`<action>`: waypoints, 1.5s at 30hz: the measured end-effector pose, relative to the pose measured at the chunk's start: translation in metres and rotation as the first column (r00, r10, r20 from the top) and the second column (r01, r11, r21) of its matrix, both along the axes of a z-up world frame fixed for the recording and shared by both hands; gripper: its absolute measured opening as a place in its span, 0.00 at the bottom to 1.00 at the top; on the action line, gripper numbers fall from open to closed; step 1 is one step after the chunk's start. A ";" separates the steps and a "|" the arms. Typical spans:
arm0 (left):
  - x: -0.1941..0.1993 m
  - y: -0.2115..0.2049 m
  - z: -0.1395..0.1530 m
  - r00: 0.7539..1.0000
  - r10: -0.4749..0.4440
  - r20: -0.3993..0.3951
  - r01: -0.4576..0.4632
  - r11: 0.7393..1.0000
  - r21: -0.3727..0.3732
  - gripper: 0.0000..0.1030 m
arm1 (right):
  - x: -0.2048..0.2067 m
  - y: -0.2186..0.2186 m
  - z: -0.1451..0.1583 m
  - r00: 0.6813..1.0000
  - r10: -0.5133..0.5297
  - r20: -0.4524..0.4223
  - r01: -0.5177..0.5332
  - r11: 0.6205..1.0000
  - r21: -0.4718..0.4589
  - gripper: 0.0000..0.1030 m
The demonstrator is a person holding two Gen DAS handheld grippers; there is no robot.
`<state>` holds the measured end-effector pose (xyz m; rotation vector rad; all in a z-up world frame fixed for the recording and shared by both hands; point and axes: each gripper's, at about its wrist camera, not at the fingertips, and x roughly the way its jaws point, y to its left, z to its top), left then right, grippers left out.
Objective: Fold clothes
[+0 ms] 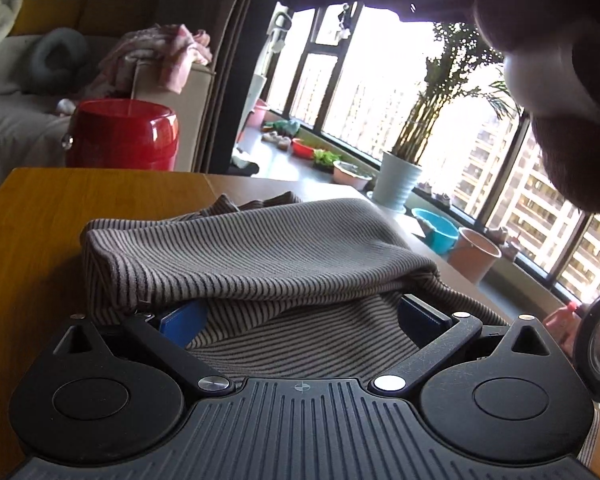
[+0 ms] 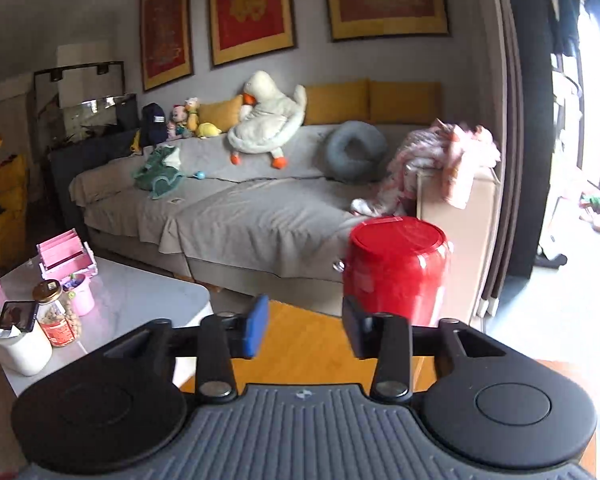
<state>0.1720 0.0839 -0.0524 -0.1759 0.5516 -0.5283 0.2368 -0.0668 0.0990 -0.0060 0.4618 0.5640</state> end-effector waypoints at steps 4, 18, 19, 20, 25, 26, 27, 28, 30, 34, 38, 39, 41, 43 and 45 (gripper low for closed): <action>0.003 0.010 -0.001 0.999 0.034 -0.020 -0.035 0.998 -0.056 1.00 | -0.002 -0.042 -0.041 0.992 -0.104 -0.070 0.104 0.995 -0.002 0.52; 0.011 0.043 -0.007 0.962 0.229 -0.148 -0.258 0.938 -0.232 0.53 | -0.059 -0.129 -0.148 0.979 -0.146 -0.141 0.167 0.974 0.150 0.74; 0.012 0.045 -0.008 0.957 0.241 -0.161 -0.274 0.934 -0.229 0.48 | -0.061 -0.130 -0.147 0.983 -0.134 -0.127 0.154 0.974 0.163 0.77; 0.013 0.046 -0.008 0.952 0.253 -0.172 -0.288 0.931 -0.225 0.43 | -0.062 -0.128 -0.146 0.986 -0.123 -0.116 0.141 0.975 0.172 0.82; 0.013 0.029 0.004 0.954 0.284 -0.096 -0.293 0.951 -0.099 0.36 | -0.065 -0.127 -0.145 0.994 -0.062 -0.095 0.080 0.976 0.201 0.90; 0.014 0.024 0.007 0.956 0.284 -0.070 -0.288 0.955 -0.070 0.32 | -0.065 -0.128 -0.145 0.994 -0.055 -0.094 0.074 0.975 0.212 0.93; 0.014 0.018 0.011 0.958 0.282 -0.044 -0.284 0.958 -0.041 0.28 | -0.065 -0.131 -0.146 0.993 -0.054 -0.101 0.075 0.971 0.227 0.94; 0.015 0.013 0.015 0.960 0.279 -0.018 -0.280 0.960 -0.015 0.26 | -0.064 -0.133 -0.146 0.993 -0.053 -0.109 0.079 0.967 0.243 0.94; 0.012 0.005 0.026 0.963 0.266 0.037 -0.266 0.964 0.004 0.22 | -0.062 -0.137 -0.149 0.990 -0.056 -0.129 0.090 0.958 0.272 0.95; 0.008 0.006 0.045 0.962 0.252 0.104 -0.251 0.968 -0.014 0.21 | -0.060 -0.138 -0.151 0.989 -0.054 -0.141 0.092 0.954 0.284 0.97; 0.017 0.031 0.031 0.947 0.318 0.035 -0.318 0.948 -0.012 0.23 | -0.058 -0.136 -0.151 0.986 -0.058 -0.153 0.100 0.955 0.278 1.00; 0.018 0.038 0.027 0.942 0.334 0.011 -0.334 0.942 -0.015 0.27 | -0.057 -0.136 -0.152 0.985 -0.062 -0.164 0.106 0.955 0.278 1.00; 0.017 0.052 0.021 0.931 0.364 -0.023 -0.365 0.931 -0.025 0.34 | -0.053 -0.136 -0.153 0.980 -0.071 -0.188 0.122 0.953 0.276 1.00; 0.014 0.064 0.018 0.918 0.396 -0.034 -0.397 0.917 -0.025 0.40 | -0.051 -0.137 -0.155 0.974 -0.078 -0.212 0.135 0.953 0.272 1.00; 0.012 0.076 0.020 0.897 0.441 -0.025 -0.441 0.897 -0.020 0.41 | -0.048 -0.136 -0.157 0.969 -0.080 -0.234 0.143 0.953 0.266 1.00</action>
